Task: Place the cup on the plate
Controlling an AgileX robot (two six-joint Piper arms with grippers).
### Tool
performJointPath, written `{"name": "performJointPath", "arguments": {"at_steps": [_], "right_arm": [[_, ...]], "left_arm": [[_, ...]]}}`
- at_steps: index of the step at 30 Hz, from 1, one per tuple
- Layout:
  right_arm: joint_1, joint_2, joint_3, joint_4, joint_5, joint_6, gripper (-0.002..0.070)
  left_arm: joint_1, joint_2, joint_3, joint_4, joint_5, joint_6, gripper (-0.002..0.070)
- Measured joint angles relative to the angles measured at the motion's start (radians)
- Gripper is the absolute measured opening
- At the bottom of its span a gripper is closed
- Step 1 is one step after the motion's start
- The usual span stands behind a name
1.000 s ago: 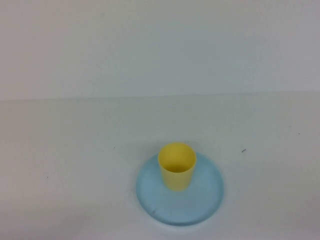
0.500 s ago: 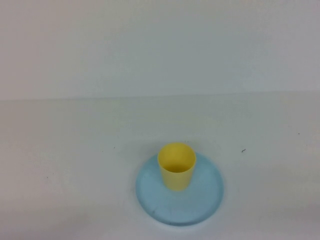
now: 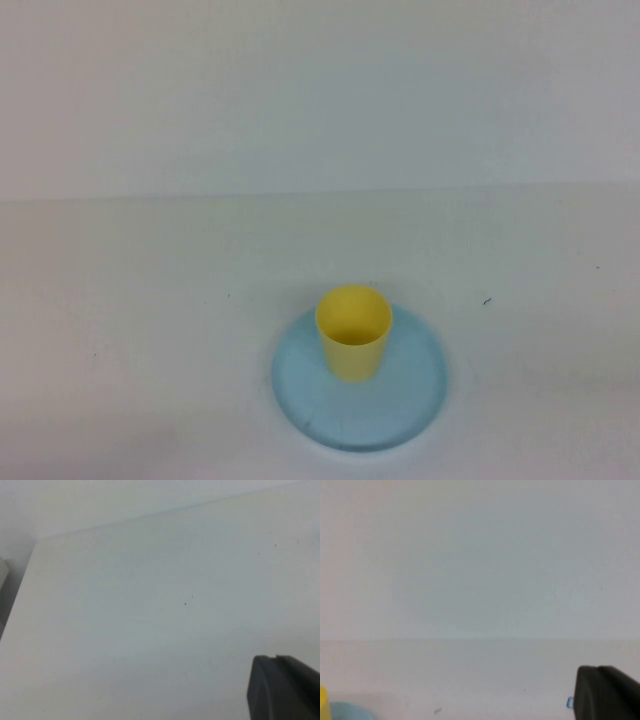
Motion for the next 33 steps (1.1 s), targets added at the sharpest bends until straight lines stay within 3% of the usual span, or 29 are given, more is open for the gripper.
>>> {"name": "performJointPath", "arguments": {"at_steps": [4, 14, 24, 33], "right_arm": [[-0.039, 0.0, 0.084, 0.0, -0.161, 0.0, 0.0001], [-0.155, -0.109, 0.312, 0.0, -0.186, 0.006, 0.0001], [-0.157, -0.118, 0.349, 0.01, -0.004, -0.006, 0.0001], [-0.157, -0.118, 0.347, 0.038, 0.004, -0.11, 0.0001]], "left_arm": [[0.0, 0.0, 0.0, 0.0, 0.0, 0.0, 0.0001], [0.0, 0.0, 0.0, 0.0, 0.0, 0.0, 0.0001], [0.0, 0.002, 0.0, 0.0, 0.002, 0.0, 0.0001], [0.0, 0.002, 0.0, 0.0, 0.002, 0.0, 0.0001]]}}
